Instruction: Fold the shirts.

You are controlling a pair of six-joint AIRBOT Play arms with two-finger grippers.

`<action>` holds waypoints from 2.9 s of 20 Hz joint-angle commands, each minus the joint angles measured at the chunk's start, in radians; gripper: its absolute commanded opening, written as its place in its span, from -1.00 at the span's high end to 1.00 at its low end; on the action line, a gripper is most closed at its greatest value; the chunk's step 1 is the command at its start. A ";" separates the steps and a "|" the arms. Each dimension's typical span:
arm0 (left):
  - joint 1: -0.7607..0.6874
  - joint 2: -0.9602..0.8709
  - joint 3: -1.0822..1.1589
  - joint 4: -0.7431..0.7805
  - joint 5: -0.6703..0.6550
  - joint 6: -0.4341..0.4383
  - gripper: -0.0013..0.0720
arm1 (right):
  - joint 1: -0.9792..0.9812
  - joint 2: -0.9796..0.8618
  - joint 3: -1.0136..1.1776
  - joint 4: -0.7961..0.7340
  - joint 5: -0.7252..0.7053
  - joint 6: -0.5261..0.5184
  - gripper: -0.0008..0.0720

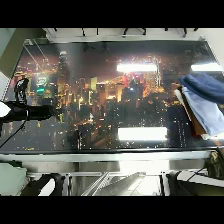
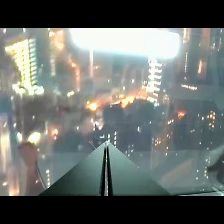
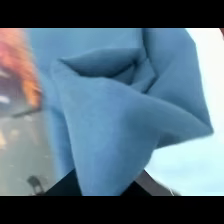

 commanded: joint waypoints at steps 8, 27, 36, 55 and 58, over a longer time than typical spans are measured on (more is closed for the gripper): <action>0.000 0.000 0.000 -0.001 -0.035 0.005 0.94 | -0.079 0.102 -0.328 -0.136 -0.110 0.058 -0.96; 0.000 0.000 0.000 -0.006 0.008 -0.014 0.94 | 0.204 0.653 -0.330 0.068 -0.126 0.133 0.92; -0.185 0.015 0.002 -0.070 -0.036 -0.015 0.94 | 1.322 0.228 -0.330 -0.017 -0.583 0.193 0.92; -0.373 0.014 0.002 -0.071 0.020 -0.015 0.94 | 1.365 0.100 -0.330 0.023 -0.639 0.177 0.92; -0.373 0.014 0.002 -0.071 0.020 -0.015 0.94 | 1.365 0.090 -0.330 0.023 -0.638 0.177 0.92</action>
